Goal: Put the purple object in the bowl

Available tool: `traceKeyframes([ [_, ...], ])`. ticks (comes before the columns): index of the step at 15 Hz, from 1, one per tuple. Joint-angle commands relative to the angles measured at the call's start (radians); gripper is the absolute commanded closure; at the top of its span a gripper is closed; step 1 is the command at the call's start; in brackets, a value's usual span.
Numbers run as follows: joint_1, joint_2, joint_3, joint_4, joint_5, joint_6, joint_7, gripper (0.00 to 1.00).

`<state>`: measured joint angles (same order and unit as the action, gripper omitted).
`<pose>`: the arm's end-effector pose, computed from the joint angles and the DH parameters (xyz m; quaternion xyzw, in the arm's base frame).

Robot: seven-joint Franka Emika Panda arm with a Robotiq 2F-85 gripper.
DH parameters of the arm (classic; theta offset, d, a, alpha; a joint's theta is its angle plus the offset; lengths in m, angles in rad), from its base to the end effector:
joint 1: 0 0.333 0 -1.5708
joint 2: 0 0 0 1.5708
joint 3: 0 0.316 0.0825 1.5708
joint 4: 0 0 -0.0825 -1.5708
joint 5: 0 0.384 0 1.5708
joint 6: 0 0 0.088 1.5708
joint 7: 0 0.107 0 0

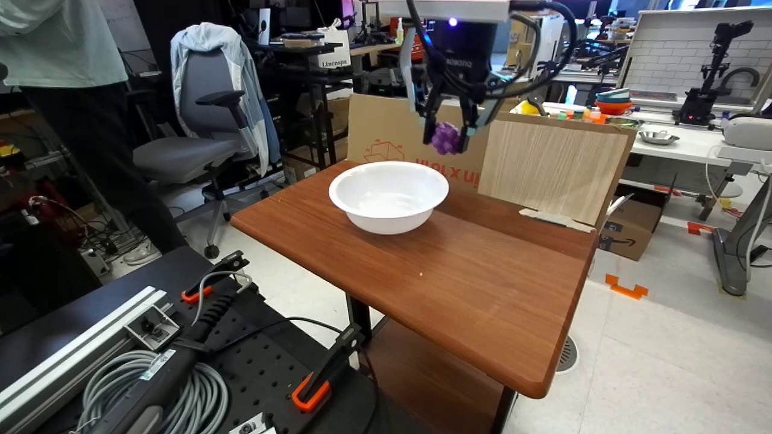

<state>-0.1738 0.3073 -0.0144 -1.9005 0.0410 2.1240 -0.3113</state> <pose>0.6004 -0.1121 0.3332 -0.9978 -0.0502 0.0369 0.0247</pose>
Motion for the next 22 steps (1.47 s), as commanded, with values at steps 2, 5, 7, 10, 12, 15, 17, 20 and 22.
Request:
traceKeyframes([
  [2, 0.054, -0.125, 0.044, -0.116, 0.098, -0.033, -0.047, 0.72],
  [5, 0.085, -0.092, 0.048, -0.106, 0.127, -0.063, -0.026, 0.72],
  [7, 0.088, -0.044, 0.041, -0.069, 0.143, -0.091, -0.002, 0.72],
  [10, 0.081, 0.025, 0.026, -0.034, 0.139, -0.103, 0.047, 0.72],
  [12, 0.075, 0.074, 0.015, -0.006, 0.131, -0.104, 0.079, 0.72],
  [15, 0.073, 0.153, -0.003, 0.048, 0.118, -0.085, 0.144, 0.72],
  [17, 0.077, 0.191, -0.006, 0.084, 0.114, -0.089, 0.176, 0.72],
  [20, 0.079, 0.204, 0.002, 0.108, 0.117, -0.093, 0.187, 0.21],
  [22, 0.073, 0.178, 0.013, 0.102, 0.126, -0.115, 0.169, 0.08],
])
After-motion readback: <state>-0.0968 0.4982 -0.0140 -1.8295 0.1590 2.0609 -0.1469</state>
